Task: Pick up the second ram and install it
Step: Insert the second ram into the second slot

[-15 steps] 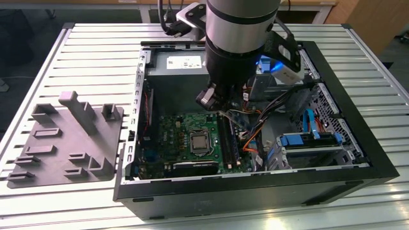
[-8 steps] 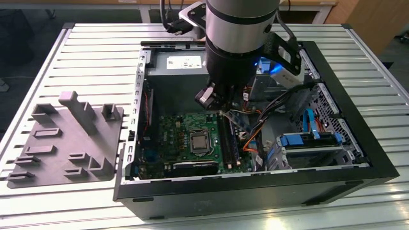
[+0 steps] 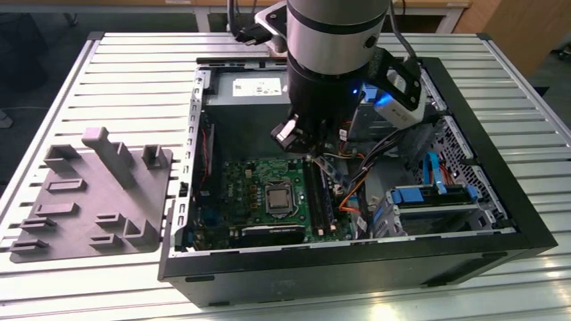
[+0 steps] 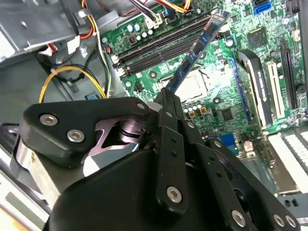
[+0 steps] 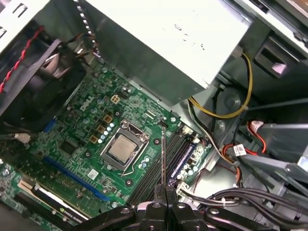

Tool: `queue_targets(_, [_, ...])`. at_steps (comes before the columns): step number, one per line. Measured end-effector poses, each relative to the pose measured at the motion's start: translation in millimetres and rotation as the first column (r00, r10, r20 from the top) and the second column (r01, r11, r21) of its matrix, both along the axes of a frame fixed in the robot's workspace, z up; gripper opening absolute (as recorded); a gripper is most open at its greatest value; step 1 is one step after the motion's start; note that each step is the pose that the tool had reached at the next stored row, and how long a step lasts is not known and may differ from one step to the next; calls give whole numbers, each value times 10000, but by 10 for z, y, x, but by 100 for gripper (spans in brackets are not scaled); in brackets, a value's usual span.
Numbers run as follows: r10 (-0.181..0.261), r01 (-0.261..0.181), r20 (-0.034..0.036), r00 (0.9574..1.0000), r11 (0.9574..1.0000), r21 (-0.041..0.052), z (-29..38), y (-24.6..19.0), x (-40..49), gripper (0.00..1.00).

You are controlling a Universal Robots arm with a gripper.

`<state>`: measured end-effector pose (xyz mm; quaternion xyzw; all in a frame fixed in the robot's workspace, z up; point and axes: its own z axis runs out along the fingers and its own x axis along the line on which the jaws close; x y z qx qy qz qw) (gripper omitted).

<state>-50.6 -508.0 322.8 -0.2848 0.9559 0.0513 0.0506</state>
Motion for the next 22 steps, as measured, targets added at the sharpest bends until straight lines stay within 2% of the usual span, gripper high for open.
queue_targets(4, [-669, 669, 0, 9978, 9978, 0, -3, 0, 0, 12])
queue_targets(8, [-1372, 1372, 1, 9905, 9905, 0, -6, 0, 0, 12])
queue_targets(17, [-2566, 2566, 0, 9665, 9665, -1, -11, 0, 0, 12])
queue_targets(22, [-3119, 3119, 0, 9501, 9501, 0, -13, 0, 0, 12])
